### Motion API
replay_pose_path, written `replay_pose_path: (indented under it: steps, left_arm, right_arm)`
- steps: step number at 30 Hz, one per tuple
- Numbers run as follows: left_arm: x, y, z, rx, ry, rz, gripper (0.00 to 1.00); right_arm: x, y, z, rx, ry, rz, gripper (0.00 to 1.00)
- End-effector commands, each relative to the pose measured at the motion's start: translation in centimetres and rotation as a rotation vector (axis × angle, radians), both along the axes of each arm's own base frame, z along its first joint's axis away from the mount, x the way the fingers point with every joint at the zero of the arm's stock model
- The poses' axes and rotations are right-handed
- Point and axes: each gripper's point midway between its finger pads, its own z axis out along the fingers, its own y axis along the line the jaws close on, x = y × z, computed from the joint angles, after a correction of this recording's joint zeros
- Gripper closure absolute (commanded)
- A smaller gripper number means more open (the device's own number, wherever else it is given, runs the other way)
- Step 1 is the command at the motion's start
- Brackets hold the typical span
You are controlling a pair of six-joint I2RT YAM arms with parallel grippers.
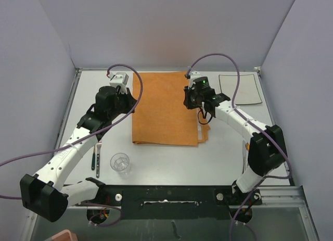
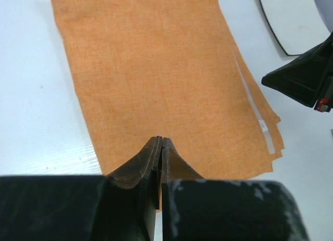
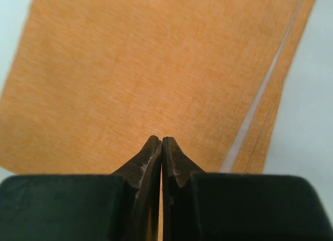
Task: Set the dinner table for one person
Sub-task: Adjust the napkin at the center of the board.
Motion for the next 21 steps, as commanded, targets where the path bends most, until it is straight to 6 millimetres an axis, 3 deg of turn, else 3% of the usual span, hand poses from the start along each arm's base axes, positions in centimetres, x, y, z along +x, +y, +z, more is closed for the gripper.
replay_pose_path:
  steps: [1,7,11,15,21]
  left_arm:
    - [-0.2,1.4,-0.1,0.009,0.023,0.088,1.0]
    - [-0.7,1.8,0.4,0.004,0.016,0.096,1.0]
    - [-0.9,2.1,0.6,0.01,0.014,0.107,1.0]
    - [-1.0,2.3,1.2,0.013,0.005,0.111,1.0]
    - [-1.4,2.7,2.0,0.023,-0.012,0.114,1.0]
  right_arm:
    - [1.8,-1.8,0.1,-0.08,0.0,-0.058,1.0]
    - [4.1,-1.7,-3.6,-0.139,0.065,-0.068,1.0]
    - [4.8,-0.9,-7.3,-0.173,0.149,-0.057,1.0]
    - [4.5,0.0,-11.1,-0.202,0.235,-0.051,1.0]
    - [2.6,0.0,-14.4,-0.228,0.353,-0.07,1.0]
